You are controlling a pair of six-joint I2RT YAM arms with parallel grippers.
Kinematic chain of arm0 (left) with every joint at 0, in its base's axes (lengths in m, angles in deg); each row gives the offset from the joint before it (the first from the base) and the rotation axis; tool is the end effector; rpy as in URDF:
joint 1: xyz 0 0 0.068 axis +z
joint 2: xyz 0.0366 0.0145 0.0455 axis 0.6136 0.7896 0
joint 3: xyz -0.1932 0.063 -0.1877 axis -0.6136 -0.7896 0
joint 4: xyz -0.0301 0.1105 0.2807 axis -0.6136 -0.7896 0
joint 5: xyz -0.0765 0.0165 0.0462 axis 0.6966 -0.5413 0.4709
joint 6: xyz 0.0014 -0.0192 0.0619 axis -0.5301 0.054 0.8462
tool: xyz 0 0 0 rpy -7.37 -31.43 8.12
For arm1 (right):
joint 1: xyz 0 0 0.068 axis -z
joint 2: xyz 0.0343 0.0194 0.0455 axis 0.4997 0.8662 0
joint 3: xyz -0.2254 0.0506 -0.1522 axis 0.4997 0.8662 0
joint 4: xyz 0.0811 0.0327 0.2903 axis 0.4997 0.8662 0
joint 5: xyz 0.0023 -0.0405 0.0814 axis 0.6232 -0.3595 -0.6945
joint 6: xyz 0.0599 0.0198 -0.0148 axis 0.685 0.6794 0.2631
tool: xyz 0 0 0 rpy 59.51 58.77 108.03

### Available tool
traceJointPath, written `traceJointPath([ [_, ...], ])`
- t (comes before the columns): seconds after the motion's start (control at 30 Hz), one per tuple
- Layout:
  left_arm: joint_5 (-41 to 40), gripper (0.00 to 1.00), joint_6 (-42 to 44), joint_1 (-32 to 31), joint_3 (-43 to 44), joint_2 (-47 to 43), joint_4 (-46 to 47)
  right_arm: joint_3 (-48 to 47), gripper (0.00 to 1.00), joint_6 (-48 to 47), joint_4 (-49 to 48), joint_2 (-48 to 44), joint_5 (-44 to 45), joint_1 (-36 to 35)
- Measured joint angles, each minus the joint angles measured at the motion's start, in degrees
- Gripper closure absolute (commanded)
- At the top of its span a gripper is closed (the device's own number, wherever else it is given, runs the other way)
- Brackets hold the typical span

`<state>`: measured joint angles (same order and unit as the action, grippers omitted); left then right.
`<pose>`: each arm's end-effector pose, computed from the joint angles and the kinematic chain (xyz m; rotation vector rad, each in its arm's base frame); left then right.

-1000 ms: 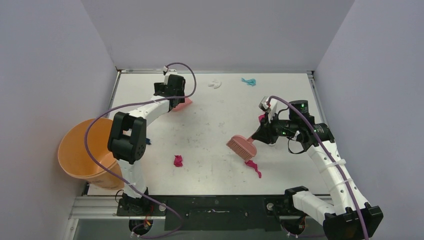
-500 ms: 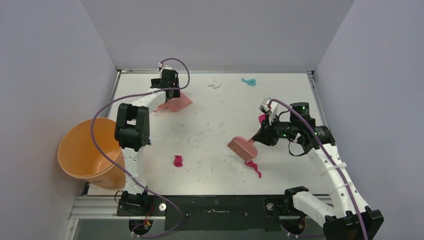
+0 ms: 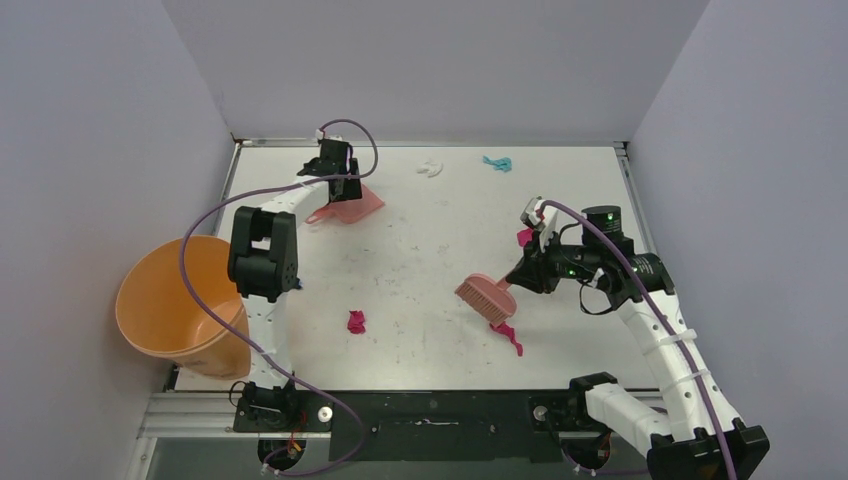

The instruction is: Sweep away the paper scraps from the table

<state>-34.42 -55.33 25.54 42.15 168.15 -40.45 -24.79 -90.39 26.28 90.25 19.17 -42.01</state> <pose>0.5217 -0.0979 0.1543 -0.2094 2.3569 0.1466 0.2169 0.0855 0.3297 -0.9663 1.9787 0.9410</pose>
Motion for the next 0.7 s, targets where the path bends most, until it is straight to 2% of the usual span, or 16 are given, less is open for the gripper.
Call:
traceJointPath([
  [0.17,0.55,0.31,-0.42,0.07,-0.46,-0.02,-0.02,0.0,0.95,0.0,0.11,-0.81,0.0,0.0],
  [0.4,2.95,0.32,-1.33,-0.74,-5.9,-1.97,-0.2,0.0,0.95,0.0,0.09,-1.44,0.0,0.0],
  [0.7,4.9,0.36,-1.7,-7.37,-9.57,-5.07,-0.85,0.0,0.95,0.0,0.07,-1.57,0.0,0.0],
])
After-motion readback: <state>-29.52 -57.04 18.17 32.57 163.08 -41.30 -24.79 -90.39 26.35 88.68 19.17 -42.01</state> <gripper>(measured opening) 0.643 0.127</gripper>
